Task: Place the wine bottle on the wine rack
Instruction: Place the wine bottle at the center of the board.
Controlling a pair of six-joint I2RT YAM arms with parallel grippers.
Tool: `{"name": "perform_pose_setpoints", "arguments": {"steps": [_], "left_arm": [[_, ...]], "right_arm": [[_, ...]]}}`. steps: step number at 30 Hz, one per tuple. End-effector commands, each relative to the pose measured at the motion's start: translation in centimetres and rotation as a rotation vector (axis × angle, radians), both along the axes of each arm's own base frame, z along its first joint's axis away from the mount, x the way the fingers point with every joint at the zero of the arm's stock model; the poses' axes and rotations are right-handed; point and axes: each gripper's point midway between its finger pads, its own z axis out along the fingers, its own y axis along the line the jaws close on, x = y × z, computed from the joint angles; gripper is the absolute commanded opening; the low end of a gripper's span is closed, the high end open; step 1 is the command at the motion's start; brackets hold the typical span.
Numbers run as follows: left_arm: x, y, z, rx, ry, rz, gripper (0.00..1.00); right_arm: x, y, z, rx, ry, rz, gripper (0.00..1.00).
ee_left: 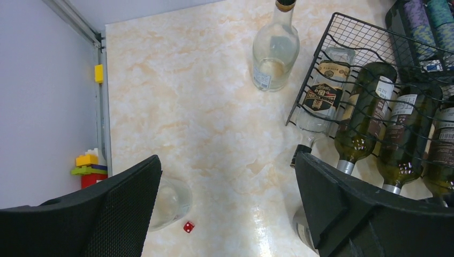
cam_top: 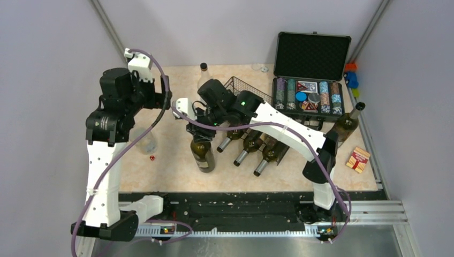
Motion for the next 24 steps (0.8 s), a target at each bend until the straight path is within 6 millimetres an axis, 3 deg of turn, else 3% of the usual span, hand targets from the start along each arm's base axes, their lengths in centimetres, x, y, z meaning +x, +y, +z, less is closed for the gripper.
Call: {"name": "perform_pose_setpoints", "arguments": {"steps": [1, 14, 20, 24], "left_arm": [[-1.0, 0.5, 2.6, 0.011, -0.068, 0.009, 0.99], [-1.7, -0.3, 3.3, 0.038, -0.081, -0.069, 0.99], [-2.0, -0.5, 3.0, 0.062, -0.068, -0.106, 0.99], [-2.2, -0.8, 2.7, 0.082, -0.056, -0.141, 0.99]], "right_arm": [[-0.1, 2.1, 2.3, 0.099, -0.074, 0.024, 0.00], [-0.5, 1.3, 0.0, 0.053, -0.074, 0.018, 0.01], [-0.6, 0.7, 0.0, 0.034, -0.076, 0.014, 0.19], [-0.6, 0.3, 0.1, 0.023, -0.078, 0.006, 0.50]]}}
